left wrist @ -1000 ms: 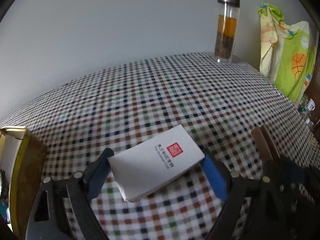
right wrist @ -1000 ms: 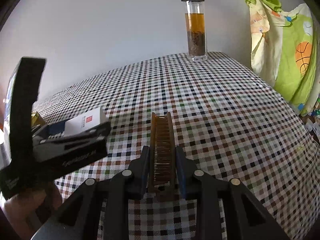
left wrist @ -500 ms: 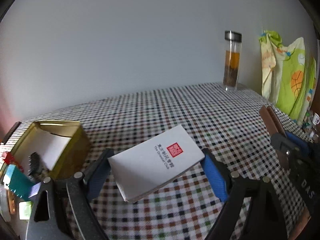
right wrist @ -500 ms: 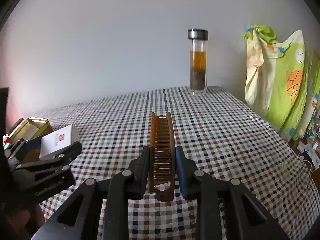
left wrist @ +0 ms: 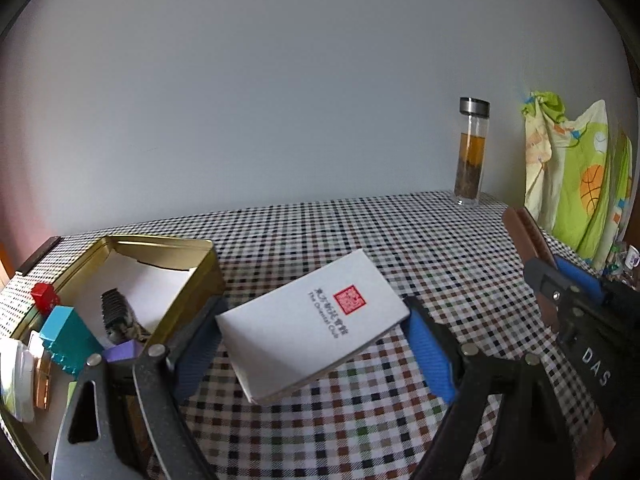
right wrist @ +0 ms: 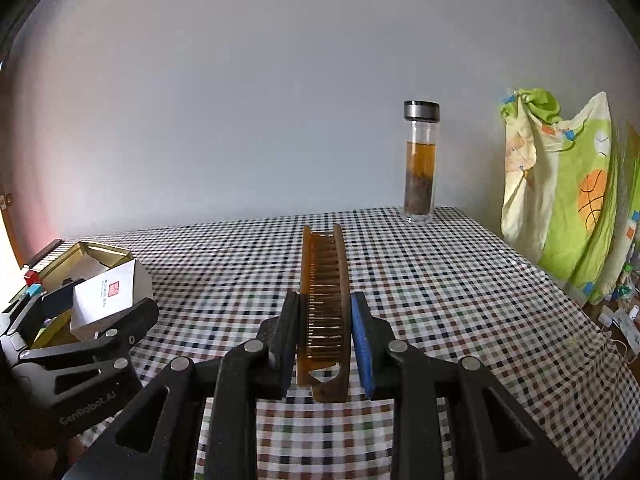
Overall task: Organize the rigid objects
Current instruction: 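Carry the white box and the brown comb over the gold tin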
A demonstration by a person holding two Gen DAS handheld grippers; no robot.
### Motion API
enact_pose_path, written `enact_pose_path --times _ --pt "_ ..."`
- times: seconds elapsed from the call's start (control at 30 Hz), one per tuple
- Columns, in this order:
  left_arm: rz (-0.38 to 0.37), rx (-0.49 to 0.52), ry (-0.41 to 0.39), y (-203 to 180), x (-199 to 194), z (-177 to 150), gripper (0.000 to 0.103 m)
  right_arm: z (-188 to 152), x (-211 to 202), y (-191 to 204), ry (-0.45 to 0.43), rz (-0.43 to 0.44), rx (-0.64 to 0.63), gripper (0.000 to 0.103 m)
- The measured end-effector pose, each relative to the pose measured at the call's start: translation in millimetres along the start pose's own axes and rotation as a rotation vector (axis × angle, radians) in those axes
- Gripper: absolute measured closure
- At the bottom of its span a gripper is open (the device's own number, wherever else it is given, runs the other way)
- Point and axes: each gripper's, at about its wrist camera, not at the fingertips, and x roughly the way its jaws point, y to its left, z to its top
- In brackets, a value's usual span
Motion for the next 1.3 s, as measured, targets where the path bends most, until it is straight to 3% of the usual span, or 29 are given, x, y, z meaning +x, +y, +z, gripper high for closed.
enact_pose_path --times 1.3 --pt "0.04 -0.029 -0.161 57.5 -63.2 -24.5 0.015 -9.3 -40.2 66.7 -0.105 0.133 -0.064 0.075"
